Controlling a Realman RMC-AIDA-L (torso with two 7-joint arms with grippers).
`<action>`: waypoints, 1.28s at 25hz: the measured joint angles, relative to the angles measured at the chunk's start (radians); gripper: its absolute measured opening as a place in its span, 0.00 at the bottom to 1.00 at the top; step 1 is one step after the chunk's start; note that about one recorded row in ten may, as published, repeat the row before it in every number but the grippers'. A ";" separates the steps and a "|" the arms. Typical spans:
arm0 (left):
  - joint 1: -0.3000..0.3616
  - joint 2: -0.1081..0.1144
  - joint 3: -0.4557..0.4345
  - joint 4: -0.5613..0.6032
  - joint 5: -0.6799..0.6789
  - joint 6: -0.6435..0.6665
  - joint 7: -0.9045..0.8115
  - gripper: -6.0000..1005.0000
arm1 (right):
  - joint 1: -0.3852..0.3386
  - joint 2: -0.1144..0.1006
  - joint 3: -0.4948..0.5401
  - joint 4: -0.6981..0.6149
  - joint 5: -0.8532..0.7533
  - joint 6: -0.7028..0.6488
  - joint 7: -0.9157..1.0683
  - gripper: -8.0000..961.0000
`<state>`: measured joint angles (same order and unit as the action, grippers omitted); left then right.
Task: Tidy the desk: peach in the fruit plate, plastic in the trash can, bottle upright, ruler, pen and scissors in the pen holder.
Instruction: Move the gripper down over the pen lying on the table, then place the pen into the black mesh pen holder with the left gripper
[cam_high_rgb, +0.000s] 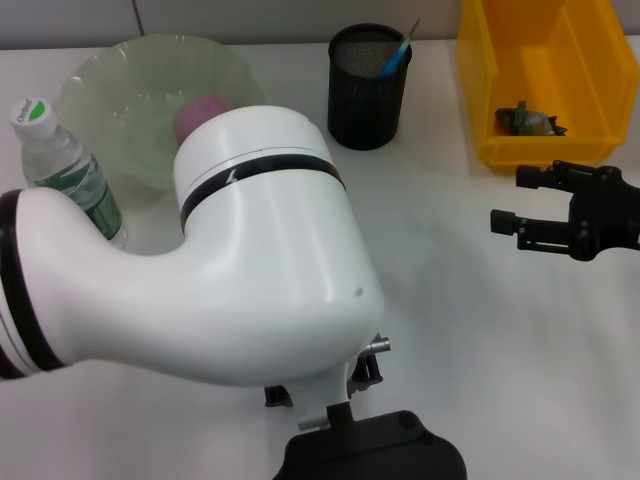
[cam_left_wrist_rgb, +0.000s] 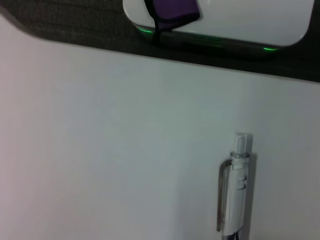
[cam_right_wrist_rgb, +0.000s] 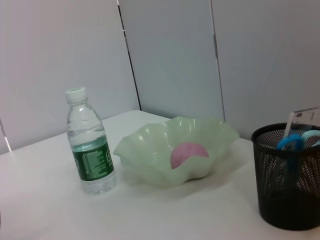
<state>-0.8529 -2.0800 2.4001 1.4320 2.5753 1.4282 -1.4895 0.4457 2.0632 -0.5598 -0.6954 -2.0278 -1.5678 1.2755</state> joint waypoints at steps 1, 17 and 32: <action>-0.003 0.000 -0.002 -0.002 -0.001 0.000 0.000 0.35 | 0.000 0.000 0.000 -0.002 0.000 0.000 0.002 0.81; -0.020 0.000 -0.007 -0.036 -0.025 -0.010 -0.001 0.33 | -0.003 0.002 0.000 -0.003 0.000 -0.002 0.004 0.81; -0.034 -0.002 -0.019 -0.060 -0.061 -0.009 0.010 0.20 | -0.001 0.001 0.000 -0.014 0.000 -0.002 0.004 0.81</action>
<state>-0.8872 -2.0816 2.3813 1.3717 2.5145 1.4194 -1.4800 0.4448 2.0647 -0.5599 -0.7095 -2.0279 -1.5697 1.2795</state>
